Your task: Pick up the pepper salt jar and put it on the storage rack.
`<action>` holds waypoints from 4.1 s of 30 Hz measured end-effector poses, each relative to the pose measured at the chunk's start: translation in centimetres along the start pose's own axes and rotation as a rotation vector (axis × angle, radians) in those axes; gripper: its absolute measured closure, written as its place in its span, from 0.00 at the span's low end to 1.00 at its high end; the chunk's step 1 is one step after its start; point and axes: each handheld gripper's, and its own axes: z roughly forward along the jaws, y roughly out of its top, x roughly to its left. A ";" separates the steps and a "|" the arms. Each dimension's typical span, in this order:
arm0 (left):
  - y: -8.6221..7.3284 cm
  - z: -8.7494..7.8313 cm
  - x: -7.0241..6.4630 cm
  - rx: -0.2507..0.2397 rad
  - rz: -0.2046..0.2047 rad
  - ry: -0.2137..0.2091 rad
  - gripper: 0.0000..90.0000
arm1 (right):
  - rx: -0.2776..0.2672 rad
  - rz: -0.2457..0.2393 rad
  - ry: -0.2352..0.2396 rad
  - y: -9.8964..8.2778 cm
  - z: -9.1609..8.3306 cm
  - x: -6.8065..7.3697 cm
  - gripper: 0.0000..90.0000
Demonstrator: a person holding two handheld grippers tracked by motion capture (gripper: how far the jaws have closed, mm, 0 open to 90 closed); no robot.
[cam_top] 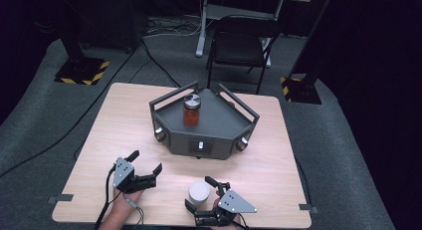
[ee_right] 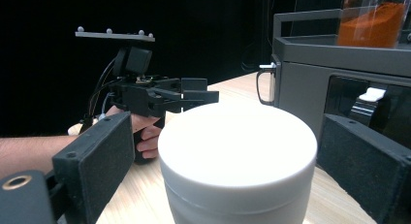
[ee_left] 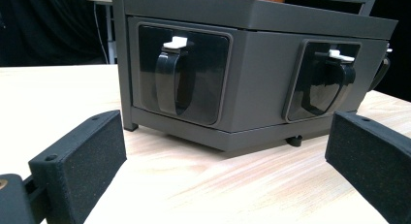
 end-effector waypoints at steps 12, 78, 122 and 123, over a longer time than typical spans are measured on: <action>0.1 0.1 -0.3 0.007 0.013 0.012 0.01 | 0.044 -0.014 0.006 0.4 0.1 -0.1 0.29; 0.3 0.3 -0.4 0.024 0.028 0.006 0.01 | -0.057 -0.047 -0.134 6.8 -0.7 -0.8 0.36; 0.2 0.2 -0.1 0.021 0.007 0.001 0.01 | -0.089 -0.061 -0.319 12.8 3.6 -3.5 0.36; 0.2 0.2 -0.1 0.021 0.003 0.001 0.01 | -0.086 -0.060 -0.323 12.9 3.8 -3.6 0.36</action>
